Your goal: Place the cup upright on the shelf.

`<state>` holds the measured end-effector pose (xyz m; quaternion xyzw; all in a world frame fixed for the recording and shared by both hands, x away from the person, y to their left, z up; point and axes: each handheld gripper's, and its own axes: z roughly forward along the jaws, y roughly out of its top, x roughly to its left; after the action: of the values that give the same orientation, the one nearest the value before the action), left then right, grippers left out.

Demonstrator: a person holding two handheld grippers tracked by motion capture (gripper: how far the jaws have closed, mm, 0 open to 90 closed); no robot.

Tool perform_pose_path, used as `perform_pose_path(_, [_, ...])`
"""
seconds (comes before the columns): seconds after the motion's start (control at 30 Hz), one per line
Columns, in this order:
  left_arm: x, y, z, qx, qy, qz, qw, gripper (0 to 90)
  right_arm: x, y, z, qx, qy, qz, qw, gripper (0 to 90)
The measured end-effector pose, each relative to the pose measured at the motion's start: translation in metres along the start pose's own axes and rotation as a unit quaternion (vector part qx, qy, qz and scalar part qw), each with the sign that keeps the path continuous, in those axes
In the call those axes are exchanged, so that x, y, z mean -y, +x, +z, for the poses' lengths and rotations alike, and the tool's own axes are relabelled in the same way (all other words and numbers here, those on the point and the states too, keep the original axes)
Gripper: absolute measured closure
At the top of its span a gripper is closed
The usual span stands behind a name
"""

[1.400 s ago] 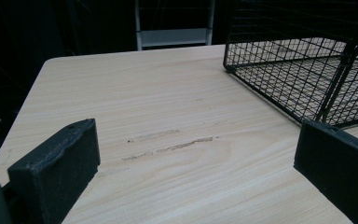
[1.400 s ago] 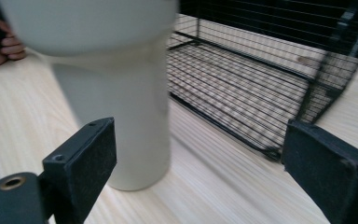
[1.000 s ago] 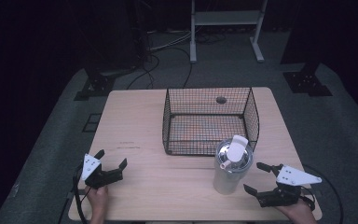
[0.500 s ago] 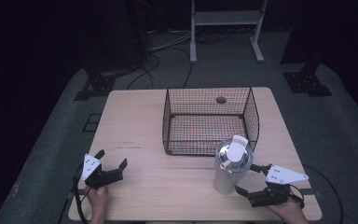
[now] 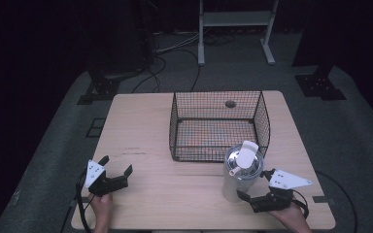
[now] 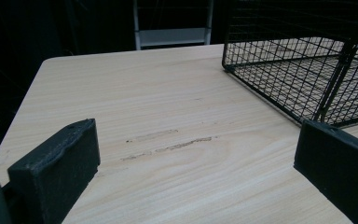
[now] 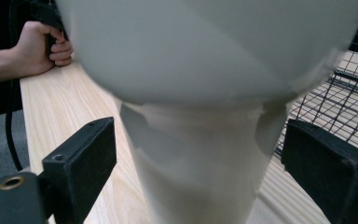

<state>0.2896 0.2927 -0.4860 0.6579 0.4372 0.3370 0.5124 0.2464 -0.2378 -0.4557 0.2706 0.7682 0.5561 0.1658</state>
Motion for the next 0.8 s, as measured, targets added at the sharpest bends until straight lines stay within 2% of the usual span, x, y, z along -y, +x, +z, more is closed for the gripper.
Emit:
perform_pose_path(0.3, [0.000,0.000,0.000,0.000,0.000,0.000,1.0000,0.0,-0.002,0.001,0.011,0.002,-0.024,0.007,0.9997,7.7])
perform_pose_path(0.8, [0.000,0.000,0.000,0.000,-0.002,0.000,1.0000,0.0,-0.004,0.002,0.022,0.009,-0.043,0.005,0.9990,7.7])
